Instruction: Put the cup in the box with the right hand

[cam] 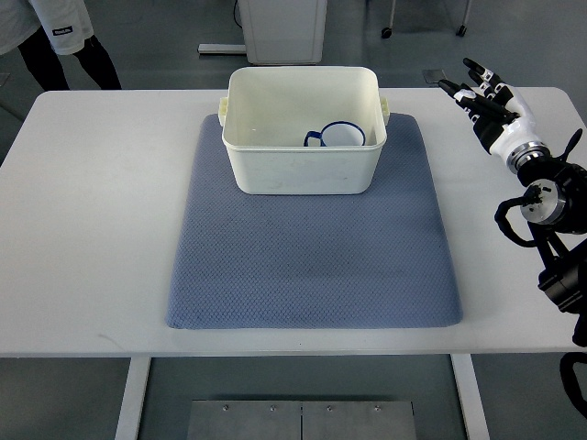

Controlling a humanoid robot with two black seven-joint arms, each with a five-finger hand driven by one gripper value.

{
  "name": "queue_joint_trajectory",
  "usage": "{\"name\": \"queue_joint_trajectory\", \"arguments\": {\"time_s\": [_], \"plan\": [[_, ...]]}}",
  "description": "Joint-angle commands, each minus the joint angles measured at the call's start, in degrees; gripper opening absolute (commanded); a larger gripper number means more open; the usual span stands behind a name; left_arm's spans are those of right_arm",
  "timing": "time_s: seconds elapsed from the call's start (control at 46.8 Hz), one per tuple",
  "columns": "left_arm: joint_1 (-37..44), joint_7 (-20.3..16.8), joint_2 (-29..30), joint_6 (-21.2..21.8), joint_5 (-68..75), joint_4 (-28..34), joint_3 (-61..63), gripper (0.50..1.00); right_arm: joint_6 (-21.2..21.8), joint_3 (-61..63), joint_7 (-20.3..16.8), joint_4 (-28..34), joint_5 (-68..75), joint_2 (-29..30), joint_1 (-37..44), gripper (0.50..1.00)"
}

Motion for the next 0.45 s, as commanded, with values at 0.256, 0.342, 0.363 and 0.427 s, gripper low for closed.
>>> {"name": "queue_joint_trajectory", "arguments": {"time_s": [0.256,0.342,0.363,0.427], "plan": [[0.0,0.0,0.0,0.0,0.0,0.0,0.0,1.0,0.0,1.0,0.0,0.0,0.0,1.6,-2.6,1.0],[0.0,0.0,0.0,0.0,0.0,0.0,0.0,1.0,0.1,1.3,0.0,0.1,0.0,2.1,-2.8,1.0],[0.0,0.0,0.0,0.0,0.0,0.0,0.0,1.0,0.1,1.3,0.0,0.1,0.0,2.3,-3.0,1.0],[0.0,0.0,0.0,0.0,0.0,0.0,0.0,1.0,0.1,1.3,0.0,0.1,0.0,2.7,-3.5,1.0]]}}
